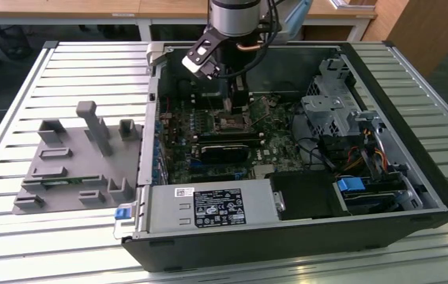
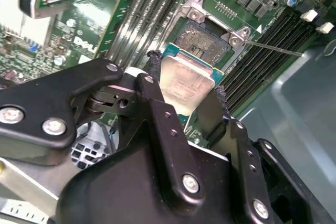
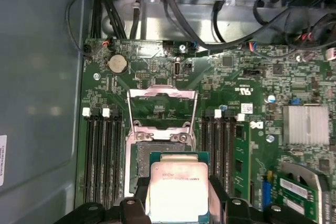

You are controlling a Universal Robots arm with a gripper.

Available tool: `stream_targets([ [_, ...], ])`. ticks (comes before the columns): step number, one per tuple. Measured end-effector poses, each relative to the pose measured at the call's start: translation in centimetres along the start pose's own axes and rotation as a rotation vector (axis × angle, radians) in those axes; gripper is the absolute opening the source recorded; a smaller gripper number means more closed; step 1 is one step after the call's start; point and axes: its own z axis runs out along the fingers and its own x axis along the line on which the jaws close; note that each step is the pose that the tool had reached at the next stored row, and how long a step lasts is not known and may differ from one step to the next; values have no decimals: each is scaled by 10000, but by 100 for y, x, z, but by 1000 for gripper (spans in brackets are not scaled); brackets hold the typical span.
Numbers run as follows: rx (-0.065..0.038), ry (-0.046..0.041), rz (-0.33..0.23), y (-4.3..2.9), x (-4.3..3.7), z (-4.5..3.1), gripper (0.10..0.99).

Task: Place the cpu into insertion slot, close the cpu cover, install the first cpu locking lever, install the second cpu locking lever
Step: 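Place the cpu into insertion slot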

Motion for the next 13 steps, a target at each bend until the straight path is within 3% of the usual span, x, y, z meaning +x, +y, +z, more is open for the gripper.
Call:
stream_targets([
  [7,-2,-10,0,-11,83,127,529],
  [13,0,-13,-2,-39,103,234,529],
])
